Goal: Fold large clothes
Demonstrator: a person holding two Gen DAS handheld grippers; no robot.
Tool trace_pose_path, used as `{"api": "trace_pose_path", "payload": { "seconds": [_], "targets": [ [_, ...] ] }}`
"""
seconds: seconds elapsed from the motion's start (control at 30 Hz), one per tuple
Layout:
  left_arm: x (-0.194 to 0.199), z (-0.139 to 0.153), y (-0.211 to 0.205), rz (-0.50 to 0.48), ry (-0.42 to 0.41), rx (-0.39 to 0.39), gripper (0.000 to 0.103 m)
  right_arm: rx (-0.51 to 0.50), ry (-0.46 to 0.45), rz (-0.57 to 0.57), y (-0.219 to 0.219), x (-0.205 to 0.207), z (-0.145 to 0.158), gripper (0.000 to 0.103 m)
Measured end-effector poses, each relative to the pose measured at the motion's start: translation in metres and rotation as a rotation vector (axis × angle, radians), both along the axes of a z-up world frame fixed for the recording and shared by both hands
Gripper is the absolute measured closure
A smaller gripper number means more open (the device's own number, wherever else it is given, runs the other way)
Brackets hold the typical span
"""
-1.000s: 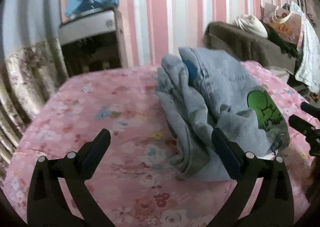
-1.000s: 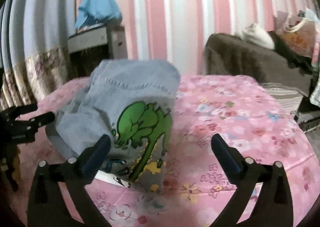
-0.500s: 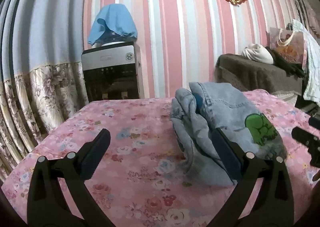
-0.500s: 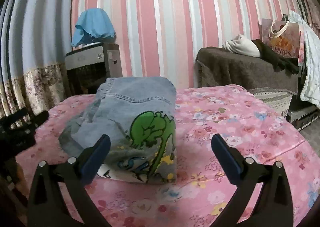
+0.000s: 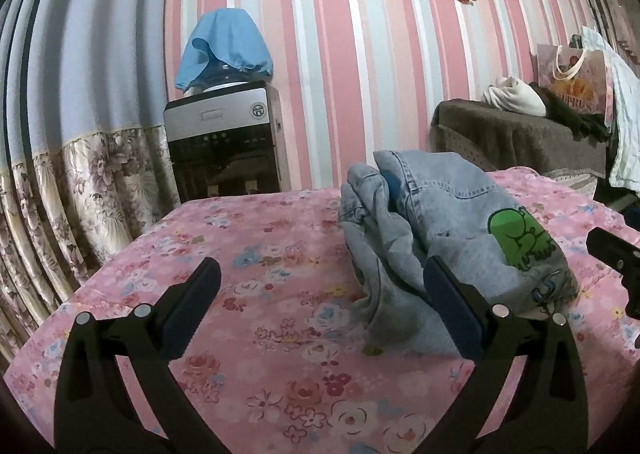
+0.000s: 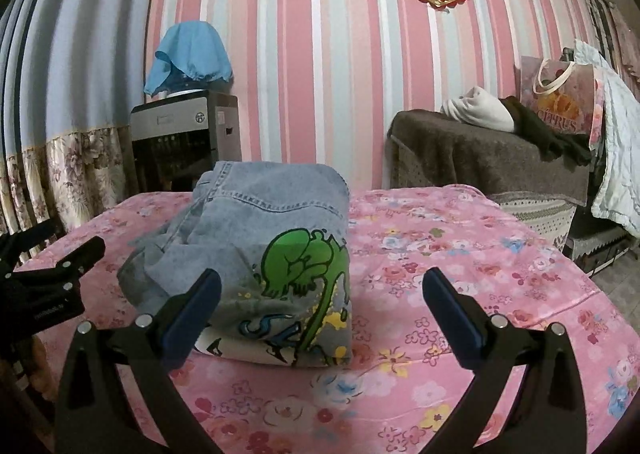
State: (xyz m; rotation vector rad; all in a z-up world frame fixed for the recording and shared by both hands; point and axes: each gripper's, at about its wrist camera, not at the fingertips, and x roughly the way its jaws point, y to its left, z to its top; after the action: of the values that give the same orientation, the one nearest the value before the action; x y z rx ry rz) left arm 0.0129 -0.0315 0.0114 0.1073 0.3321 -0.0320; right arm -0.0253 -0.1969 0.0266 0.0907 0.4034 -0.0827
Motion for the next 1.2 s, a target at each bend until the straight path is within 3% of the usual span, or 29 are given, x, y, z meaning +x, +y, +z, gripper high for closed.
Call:
{"api": "trace_pose_path", "payload": {
  "seconds": [1.2],
  "targets": [
    [-0.0008, -0.0004, 0.0069, 0.01, -0.006, -0.03, 0.003, -0.01, 0.025, -0.038, -0.0067, 0.0036, -0.0028, 0.002]
  ]
}}
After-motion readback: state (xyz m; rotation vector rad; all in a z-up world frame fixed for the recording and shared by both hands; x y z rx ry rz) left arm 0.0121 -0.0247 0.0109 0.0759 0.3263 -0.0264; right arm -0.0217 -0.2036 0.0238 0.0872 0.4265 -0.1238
